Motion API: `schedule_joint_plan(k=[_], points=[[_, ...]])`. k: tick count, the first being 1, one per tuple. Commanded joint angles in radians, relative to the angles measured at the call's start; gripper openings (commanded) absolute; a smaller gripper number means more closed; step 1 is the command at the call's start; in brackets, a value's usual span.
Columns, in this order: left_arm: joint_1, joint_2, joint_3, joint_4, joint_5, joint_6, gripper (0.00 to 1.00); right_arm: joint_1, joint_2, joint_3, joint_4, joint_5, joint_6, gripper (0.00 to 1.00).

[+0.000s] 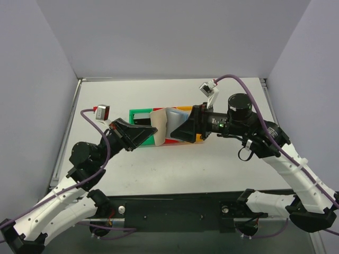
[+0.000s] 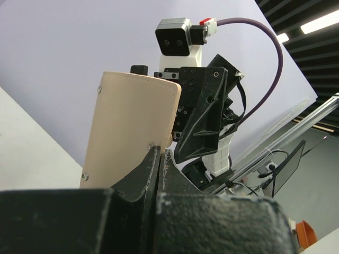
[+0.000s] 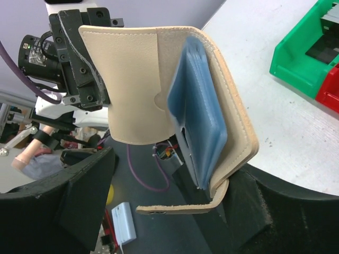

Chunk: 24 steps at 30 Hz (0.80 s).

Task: Take the credit cards out of the card holder
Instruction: Remove the credit card from the card holder.

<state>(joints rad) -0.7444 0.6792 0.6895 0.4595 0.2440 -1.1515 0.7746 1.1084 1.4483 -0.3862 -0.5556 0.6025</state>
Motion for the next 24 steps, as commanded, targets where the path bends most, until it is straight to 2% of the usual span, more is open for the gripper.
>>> schedule_joint_plan(k=[1, 5, 7, 9, 10, 13, 15, 24], points=[[0.004, -0.006, 0.039, 0.065, 0.012, -0.017, 0.0, 0.009, 0.013, 0.001, 0.069, -0.032, 0.011, 0.65], [0.004, -0.02, 0.039, 0.044, 0.003, -0.002, 0.0, 0.011, 0.011, 0.001, 0.067, -0.032, 0.006, 0.47], [0.002, -0.029, 0.036, 0.031, -0.002, 0.004, 0.0, 0.009, 0.005, 0.004, 0.069, -0.04, 0.002, 0.4], [0.002, -0.032, 0.031, 0.025, -0.002, 0.007, 0.0, 0.011, -0.004, 0.006, 0.078, -0.052, -0.003, 0.38], [0.002, -0.035, 0.03, 0.025, -0.002, 0.007, 0.0, 0.009, -0.012, 0.001, 0.098, -0.07, -0.003, 0.38], [0.002, -0.036, 0.024, 0.018, -0.002, 0.01, 0.0, 0.005, -0.03, -0.006, 0.145, -0.119, 0.017, 0.48], [0.002, -0.035, 0.018, 0.018, -0.003, 0.01, 0.0, 0.003, -0.036, -0.009, 0.168, -0.142, 0.034, 0.49], [0.004, -0.038, 0.012, 0.024, -0.005, 0.004, 0.0, -0.011, -0.058, -0.031, 0.204, -0.152, 0.065, 0.4]])
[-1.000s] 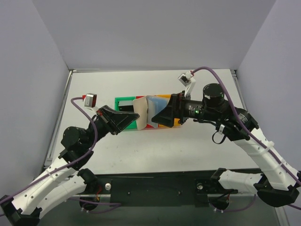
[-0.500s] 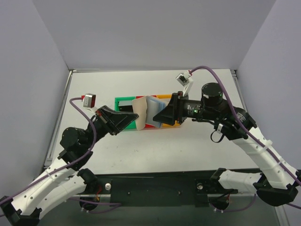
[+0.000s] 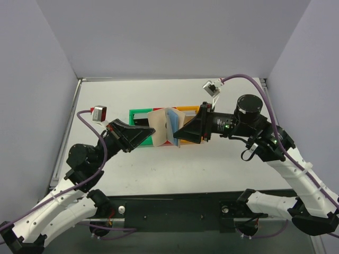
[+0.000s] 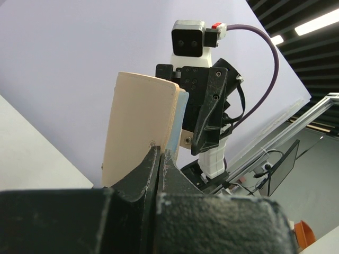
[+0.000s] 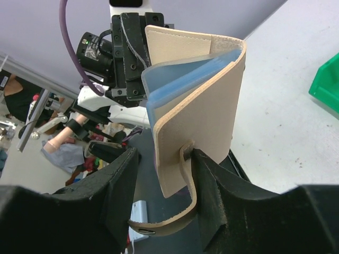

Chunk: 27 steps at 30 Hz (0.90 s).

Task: Take the credit cards out of the card holder
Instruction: Remove the credit card from the card holder.

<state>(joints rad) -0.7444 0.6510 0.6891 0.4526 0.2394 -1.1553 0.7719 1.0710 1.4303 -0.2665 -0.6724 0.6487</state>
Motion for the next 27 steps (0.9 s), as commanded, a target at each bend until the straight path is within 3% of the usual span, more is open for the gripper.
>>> schedule_joint_plan(k=[1, 22, 24, 27], points=[[0.002, -0.01, 0.015, 0.031, -0.002, 0.006, 0.0, -0.01, -0.022, -0.014, 0.085, -0.032, 0.02, 0.4], [0.002, -0.005, 0.015, 0.035, 0.008, 0.0, 0.0, -0.022, -0.003, -0.007, 0.067, -0.029, 0.02, 0.1], [0.002, -0.004, 0.015, 0.038, 0.009, 0.0, 0.0, -0.022, -0.002, -0.005, 0.061, -0.026, 0.017, 0.01], [0.002, 0.004, 0.012, 0.038, 0.012, -0.001, 0.0, -0.02, 0.006, 0.005, 0.043, -0.026, 0.005, 0.0]])
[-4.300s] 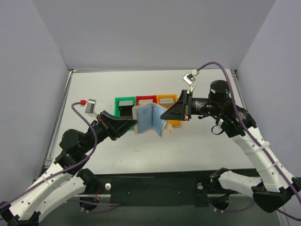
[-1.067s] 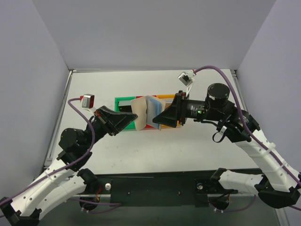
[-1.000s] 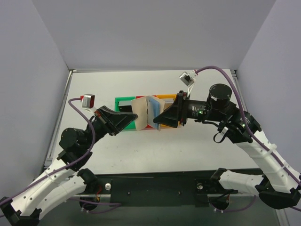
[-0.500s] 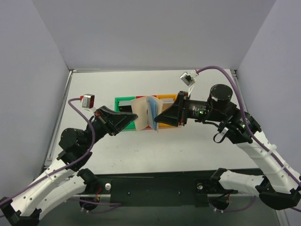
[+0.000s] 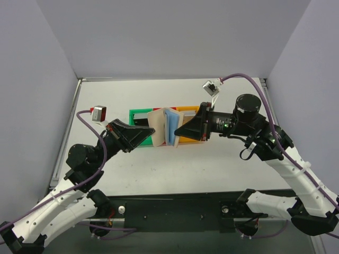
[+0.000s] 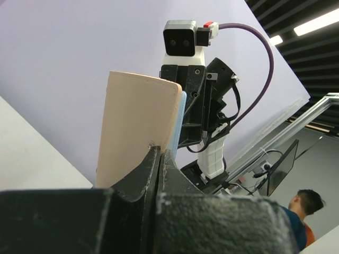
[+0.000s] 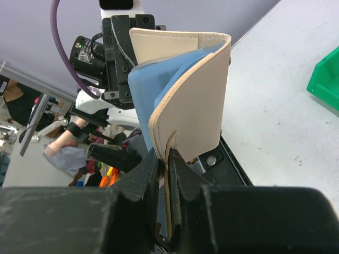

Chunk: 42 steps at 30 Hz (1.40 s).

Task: Take the credit cards out of the card holder
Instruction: Remove the credit card from the card holder.

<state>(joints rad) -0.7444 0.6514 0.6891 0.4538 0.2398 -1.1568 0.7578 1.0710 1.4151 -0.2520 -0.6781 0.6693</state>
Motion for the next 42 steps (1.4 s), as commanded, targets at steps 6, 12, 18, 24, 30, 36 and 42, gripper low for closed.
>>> schedule_joint_plan(k=[6, 12, 18, 24, 30, 36, 42], points=[[0.002, 0.028, -0.017, 0.034, 0.024, -0.004, 0.33, 0.002, 0.047, 0.157, -0.169, 0.017, -0.112, 0.0], [0.002, 0.082, -0.017, 0.088, 0.093, -0.02, 0.54, 0.026, 0.112, 0.265, -0.348, 0.071, -0.192, 0.0], [0.004, 0.073, -0.037, 0.129, 0.078, -0.021, 0.53, 0.041, 0.127, 0.277, -0.409, 0.144, -0.22, 0.0], [0.022, 0.027, -0.04, 0.089, 0.066, -0.001, 0.53, 0.025, 0.096, 0.274, -0.409, 0.149, -0.226, 0.0], [0.027, 0.01, -0.046, 0.1, 0.065, -0.007, 0.54, 0.021, 0.087, 0.265, -0.408, 0.134, -0.218, 0.0], [0.027, 0.03, -0.036, 0.126, 0.087, -0.014, 0.36, 0.021, 0.08, 0.257, -0.398, 0.132, -0.212, 0.0], [0.028, 0.033, -0.026, 0.117, 0.093, -0.001, 0.16, 0.021, 0.078, 0.248, -0.388, 0.121, -0.205, 0.0]])
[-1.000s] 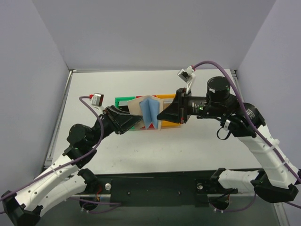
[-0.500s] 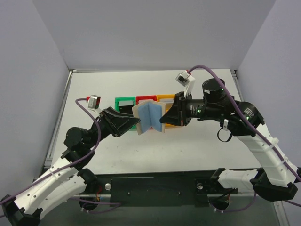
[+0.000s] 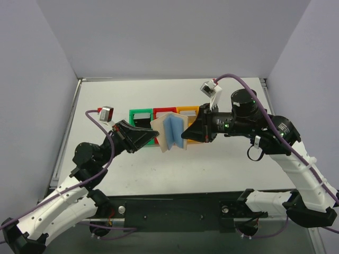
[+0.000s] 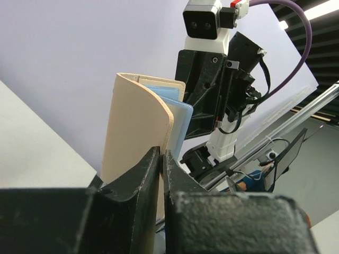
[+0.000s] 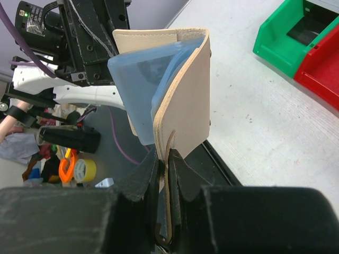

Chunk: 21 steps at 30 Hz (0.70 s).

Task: Take the credit cards out of the card holder
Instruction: Remove the credit card from the card holder.

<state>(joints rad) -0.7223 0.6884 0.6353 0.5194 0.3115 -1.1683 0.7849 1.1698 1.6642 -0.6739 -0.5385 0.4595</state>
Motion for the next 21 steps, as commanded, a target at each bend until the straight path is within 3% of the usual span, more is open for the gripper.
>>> schedule_joint_plan(k=[1, 5, 7, 11, 16, 19, 21], points=[[0.004, -0.006, 0.029, 0.041, 0.02, 0.012, 0.18, -0.007, -0.022, -0.001, 0.039, -0.021, 0.005, 0.0], [0.004, -0.007, 0.038, 0.015, 0.008, 0.021, 0.37, -0.006, -0.018, -0.001, 0.045, -0.029, 0.011, 0.0], [0.004, -0.004, 0.046, 0.001, 0.008, 0.03, 0.42, -0.003, -0.016, 0.0, 0.045, -0.026, 0.013, 0.0], [0.004, 0.01, 0.06, -0.019, 0.008, 0.047, 0.43, 0.001, -0.015, 0.0, 0.045, -0.026, 0.013, 0.0], [0.006, 0.014, 0.061, -0.021, 0.011, 0.055, 0.36, 0.001, -0.013, 0.0, 0.051, -0.028, 0.015, 0.0], [0.004, 0.005, 0.052, -0.01, 0.011, 0.05, 0.36, 0.002, -0.018, -0.003, 0.051, -0.026, 0.011, 0.0], [0.004, -0.012, 0.046, -0.005, 0.0, 0.058, 0.43, -0.001, -0.022, -0.003, 0.053, -0.023, 0.011, 0.0]])
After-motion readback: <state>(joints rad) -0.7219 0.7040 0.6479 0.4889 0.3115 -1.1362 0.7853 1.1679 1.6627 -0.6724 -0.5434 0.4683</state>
